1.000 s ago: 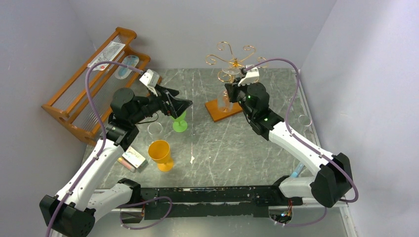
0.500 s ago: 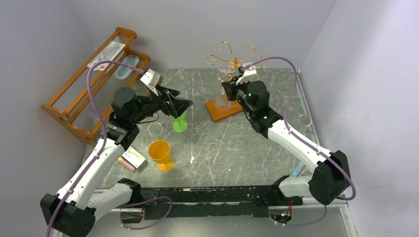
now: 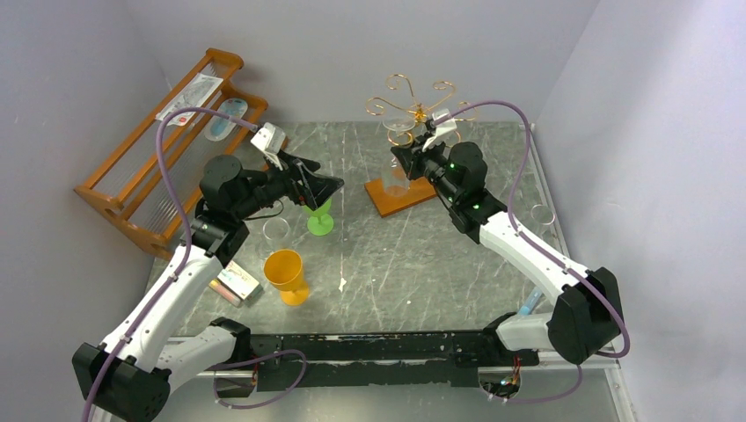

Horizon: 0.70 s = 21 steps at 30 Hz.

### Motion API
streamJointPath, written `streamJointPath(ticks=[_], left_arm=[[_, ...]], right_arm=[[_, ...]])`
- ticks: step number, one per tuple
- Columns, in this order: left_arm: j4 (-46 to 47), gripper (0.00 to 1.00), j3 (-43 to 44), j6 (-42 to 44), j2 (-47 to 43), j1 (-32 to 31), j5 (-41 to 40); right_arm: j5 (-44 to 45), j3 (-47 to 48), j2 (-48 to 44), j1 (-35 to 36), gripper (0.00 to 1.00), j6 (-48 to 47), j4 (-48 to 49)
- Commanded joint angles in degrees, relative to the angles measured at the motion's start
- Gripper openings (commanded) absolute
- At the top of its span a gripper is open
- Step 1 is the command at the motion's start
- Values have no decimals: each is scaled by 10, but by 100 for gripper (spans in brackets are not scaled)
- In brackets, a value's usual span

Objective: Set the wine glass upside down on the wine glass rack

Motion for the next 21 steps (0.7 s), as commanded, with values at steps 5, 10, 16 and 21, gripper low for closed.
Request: streamJointPath(ticks=[5,10,16,21], left_arm=[[16,97,10,1,3,0,7],[13,97,12,2,4,0,6],[14,97,11,0,4,0,5],[16,97,11,-2,5,0,8]], right_arm=[[-67,-7,-3,-14,0,-13,41],[-102,-6,-3,-18,0,-20,30],[-112,-24,-24,-19,0,-23,38],[-115,-40,-45,-20,0,-27,40]])
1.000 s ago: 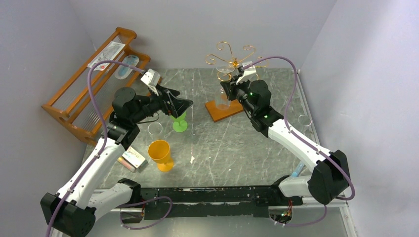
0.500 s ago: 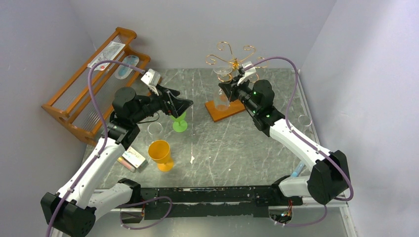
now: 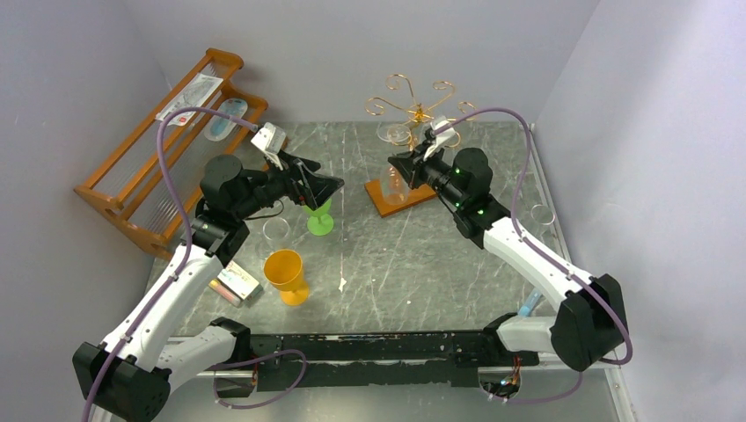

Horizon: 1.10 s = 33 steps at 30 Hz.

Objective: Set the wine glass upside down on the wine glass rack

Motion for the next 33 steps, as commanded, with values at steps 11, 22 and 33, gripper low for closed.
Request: streamJointPath(ticks=[11,22,33], left_arm=[[18,97,9,-4,5,0,8],[10,97,9,-2,0,0,3],[-3,97,13,4,-1,-1,-5]], right_arm=[[44,-26,-47,-5,0,-6,33],[91,-44,-40,-5,4,15,48],[92,-71,-50,-5,37,31,61]])
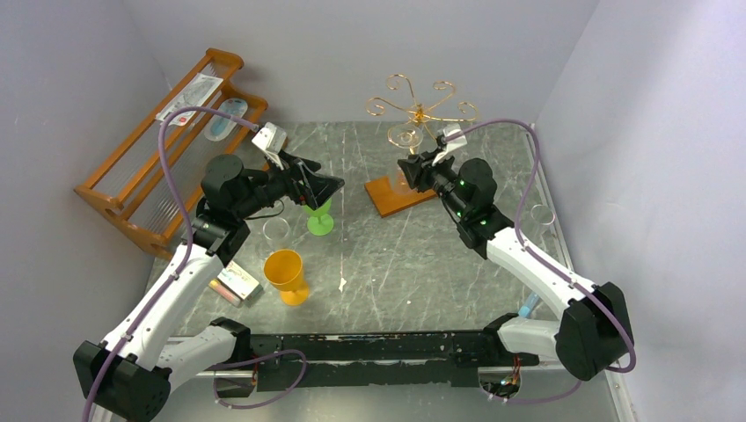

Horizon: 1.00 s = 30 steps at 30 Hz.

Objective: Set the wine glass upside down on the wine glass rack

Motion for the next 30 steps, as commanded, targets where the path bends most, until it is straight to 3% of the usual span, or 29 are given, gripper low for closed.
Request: streamJointPath(ticks=[1,9,16,20,24,28,30], left_arm=[[-6,97,13,6,-4,-1,-5],[-34,97,27,15,-3,0,-16],[-91,97,51,28,3,0,-49],[-171,97,88,55,12,0,-78],[-238,97,125,81,23,-1,-125],[-263,80,135,104,41,-6,-104],[-262,76,125,118,42,-22,-113]], right_arm=[[9,-15,-16,-2,40,11,20],[-13,-18,-56,-2,55,32,-46],[-27,-26,-148,-2,57,81,-158],[-59,10,-191,-2,56,118,-275],[-31,16,-237,-2,57,166,-327],[39,30,-237,-2,58,230,-397],[94,49,-224,-2,58,280,-456]])
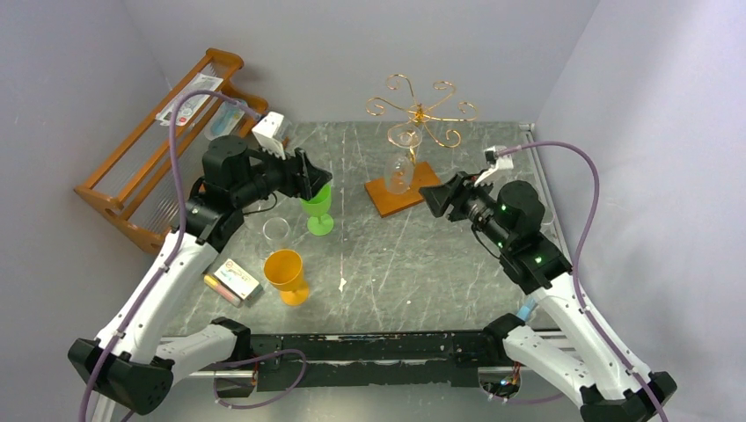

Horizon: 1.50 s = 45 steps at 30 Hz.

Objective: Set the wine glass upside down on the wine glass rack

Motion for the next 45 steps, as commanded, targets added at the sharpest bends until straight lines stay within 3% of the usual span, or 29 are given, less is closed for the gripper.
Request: streamJointPath(ticks=[1,4,10,20,27,31,36,45], left_arm=[[-49,75,-6,43,16,-28,-32],[-73,75,-1,49,53,-57,-96],[-85,74,26,41,140,-80,-189],[-149,51,79,52,266,-92,-238],[-198,23,110,68,305,-104,-245],[-218,6,126,91,309,-134,-251],[-239,5,141,83,287,-179,-236],[-178,5,125,73,114,-200,-141]], right_arm=[[113,36,23,-2,57,122,-150],[127,21,22,-2,56,192,-176],[113,-26,16,-2,53,215,-144],[92,-65,22,-2,53,209,-119],[87,-77,11,-2,53,213,-115],[79,-80,2,-2,52,219,-112],[79,-94,-12,-2,52,230,-98],[51,-97,-39,-2,52,269,-85]])
